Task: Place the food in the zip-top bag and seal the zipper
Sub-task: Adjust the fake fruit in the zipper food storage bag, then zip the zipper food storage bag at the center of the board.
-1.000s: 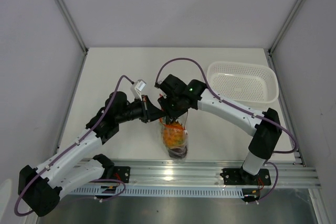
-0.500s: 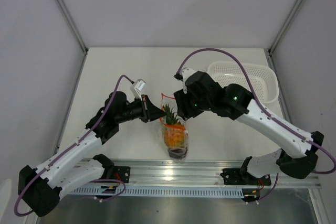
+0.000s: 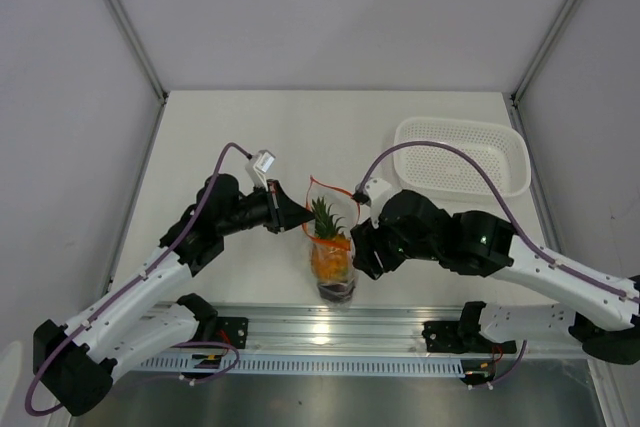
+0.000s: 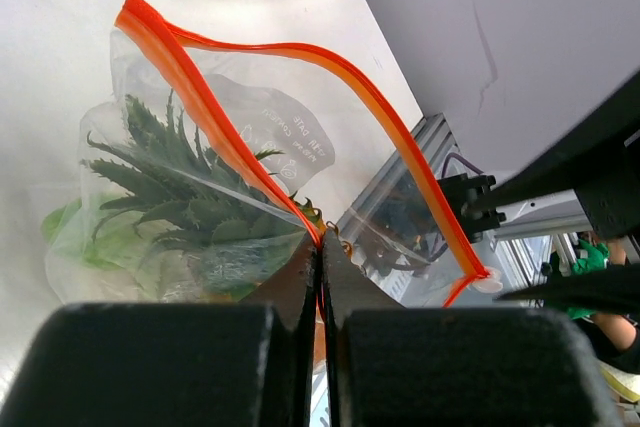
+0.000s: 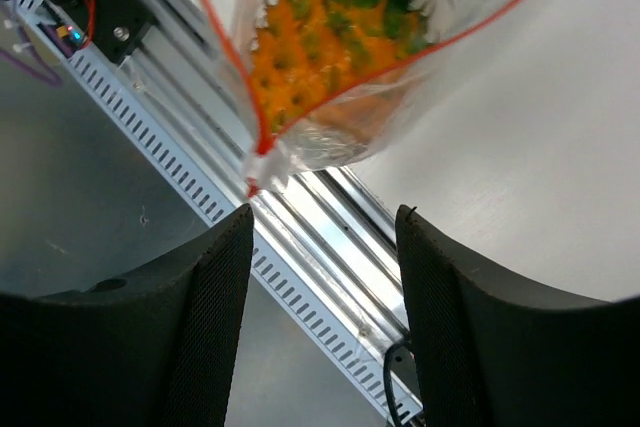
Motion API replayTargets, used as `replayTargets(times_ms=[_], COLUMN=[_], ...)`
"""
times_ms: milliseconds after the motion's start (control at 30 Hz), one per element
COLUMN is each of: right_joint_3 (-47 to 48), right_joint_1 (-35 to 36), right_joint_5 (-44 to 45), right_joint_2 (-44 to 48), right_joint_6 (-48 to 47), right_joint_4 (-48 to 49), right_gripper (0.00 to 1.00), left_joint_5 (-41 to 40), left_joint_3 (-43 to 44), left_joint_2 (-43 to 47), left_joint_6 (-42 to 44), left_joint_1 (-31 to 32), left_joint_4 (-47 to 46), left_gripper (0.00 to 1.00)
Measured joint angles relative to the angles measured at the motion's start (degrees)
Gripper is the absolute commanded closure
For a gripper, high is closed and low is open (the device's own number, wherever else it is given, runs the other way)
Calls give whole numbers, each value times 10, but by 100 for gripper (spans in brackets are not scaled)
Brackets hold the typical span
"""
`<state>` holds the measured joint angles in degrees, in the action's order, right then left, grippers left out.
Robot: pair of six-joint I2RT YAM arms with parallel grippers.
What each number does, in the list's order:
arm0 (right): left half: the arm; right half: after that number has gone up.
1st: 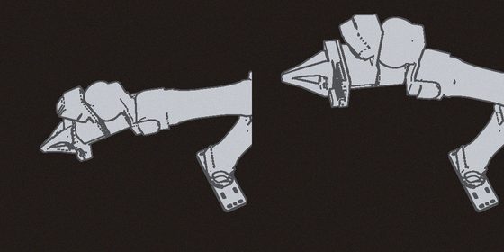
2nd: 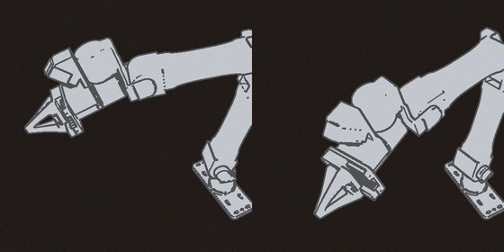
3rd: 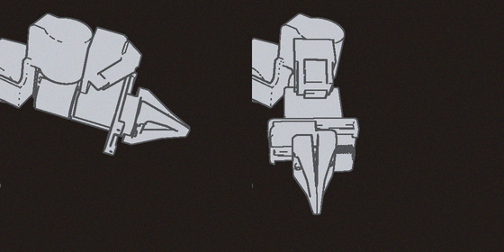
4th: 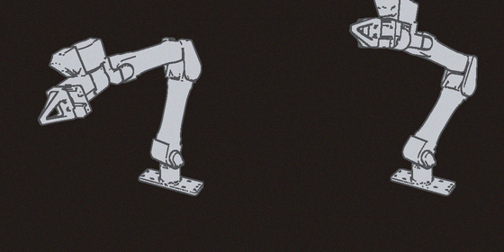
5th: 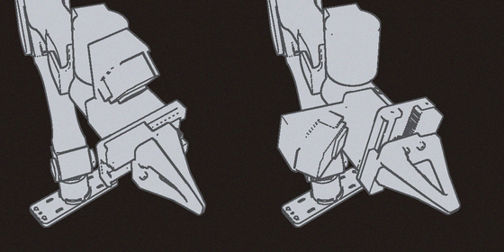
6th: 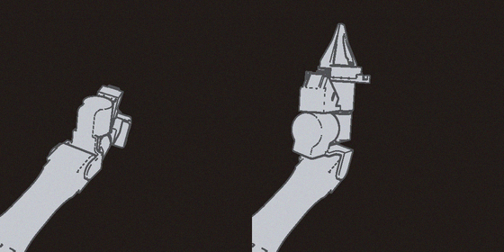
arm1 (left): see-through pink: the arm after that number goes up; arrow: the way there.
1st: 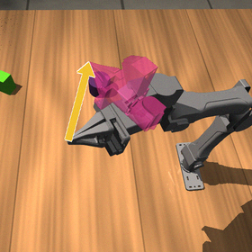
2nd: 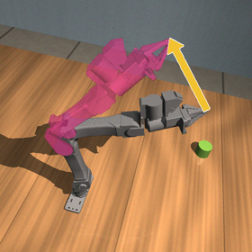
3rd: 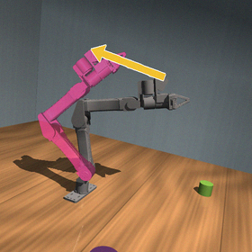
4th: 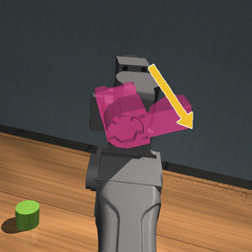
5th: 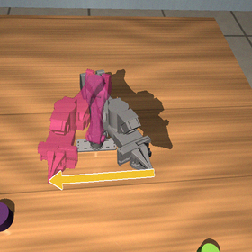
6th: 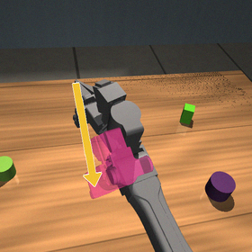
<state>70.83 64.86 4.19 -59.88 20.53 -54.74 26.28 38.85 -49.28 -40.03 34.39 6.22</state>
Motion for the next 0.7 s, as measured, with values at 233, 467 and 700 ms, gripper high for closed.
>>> replayTargets(times_ms=[233,467,700], right_joint_3=[-15,-44,-43], right_joint_1=[56,57,59], right_joint_5=[26,71,96], right_joint_2=[-25,-52,-62], right_joint_6=[0,-3,-29], right_joint_4=[58,99,127], right_gripper=[41,67,100], left_joint_5=[-2,-2,-23], left_joint_3=[2,2,2], left_joint_2=[0,0,21], left_joint_6=[0,0,3], left_joint_1=[0,0,0], left_joint_4=[5,6,25], left_gripper=[99,99,95])
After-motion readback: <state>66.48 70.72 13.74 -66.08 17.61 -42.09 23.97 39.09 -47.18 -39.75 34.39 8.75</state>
